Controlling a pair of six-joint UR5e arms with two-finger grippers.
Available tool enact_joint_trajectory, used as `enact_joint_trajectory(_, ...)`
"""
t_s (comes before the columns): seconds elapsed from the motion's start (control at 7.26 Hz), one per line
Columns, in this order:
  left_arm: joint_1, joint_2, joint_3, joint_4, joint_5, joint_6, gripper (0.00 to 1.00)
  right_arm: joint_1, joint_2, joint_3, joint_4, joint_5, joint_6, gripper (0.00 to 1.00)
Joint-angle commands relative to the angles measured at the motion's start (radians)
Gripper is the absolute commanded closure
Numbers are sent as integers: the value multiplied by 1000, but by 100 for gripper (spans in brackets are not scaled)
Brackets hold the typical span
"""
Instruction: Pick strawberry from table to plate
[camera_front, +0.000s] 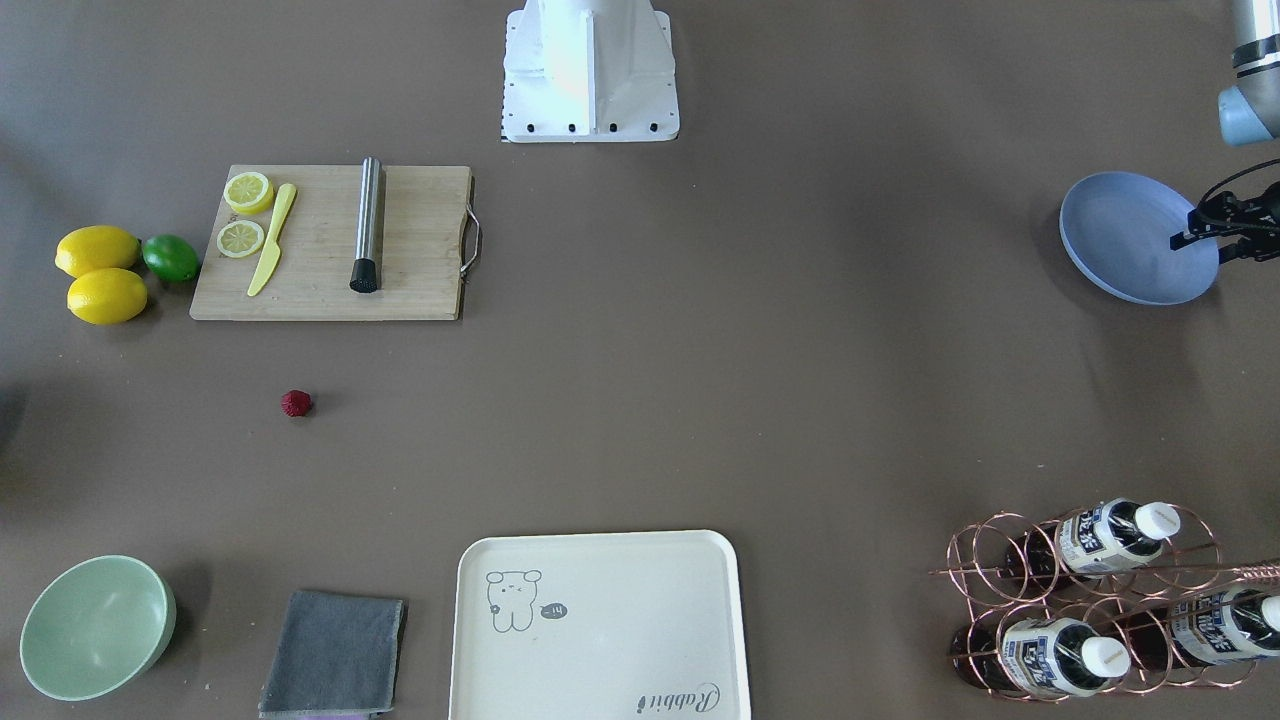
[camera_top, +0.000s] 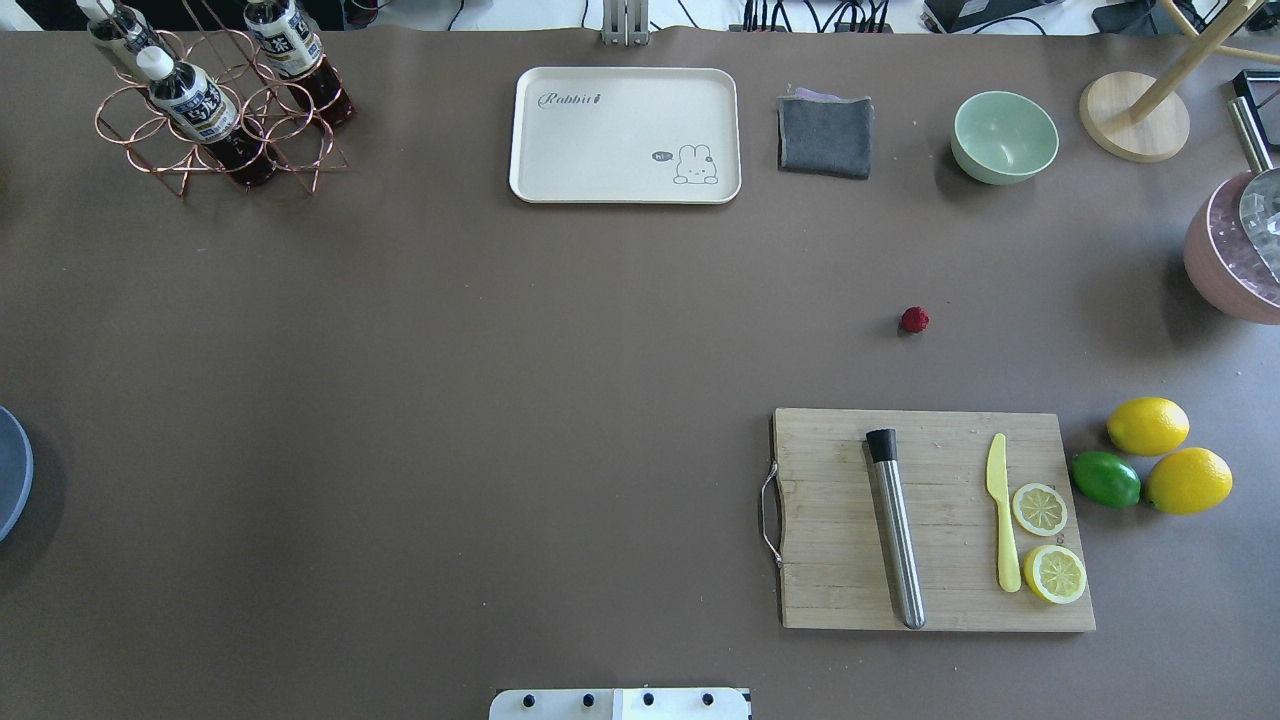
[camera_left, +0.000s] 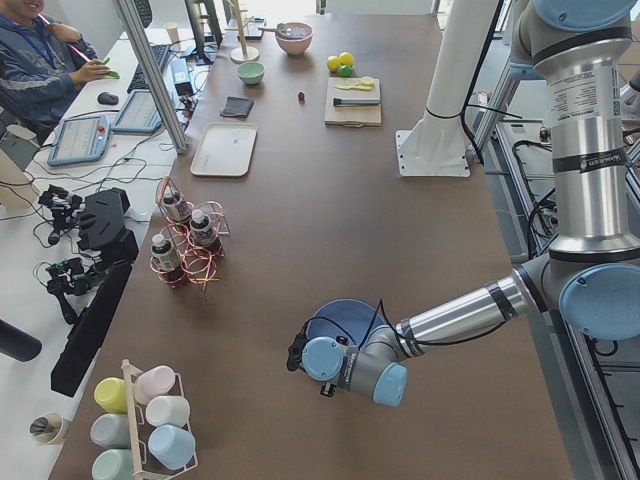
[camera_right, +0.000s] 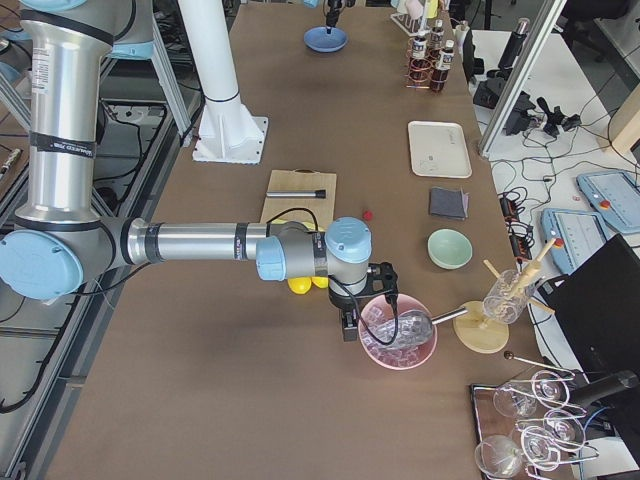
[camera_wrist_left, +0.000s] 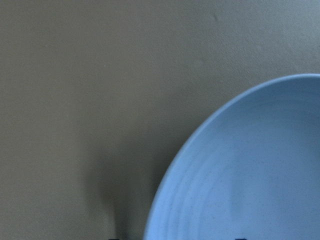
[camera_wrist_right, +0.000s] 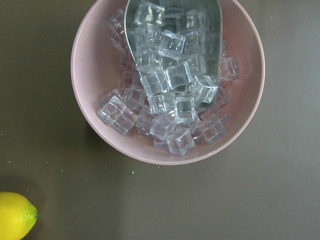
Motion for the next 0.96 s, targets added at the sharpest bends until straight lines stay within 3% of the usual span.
enact_joint_trajectory(0.0, 1, -3, 0, 4, -63, -5, 100, 0, 0, 1, 14, 0, 1, 0)
enact_joint_trajectory(0.28, -22, -41, -52, -2, -210, -200, 100, 0, 0, 1, 15, 2, 4, 0)
enact_joint_trajectory(0.55, -24, -110, -133, -8, -210, -383, 100, 0, -2, 1, 14, 2, 9, 0)
enact_joint_trajectory(0.83, -21, -190, -289, -3, -194, -644, 100, 0, -5, 6, 14, 12, 9, 0)
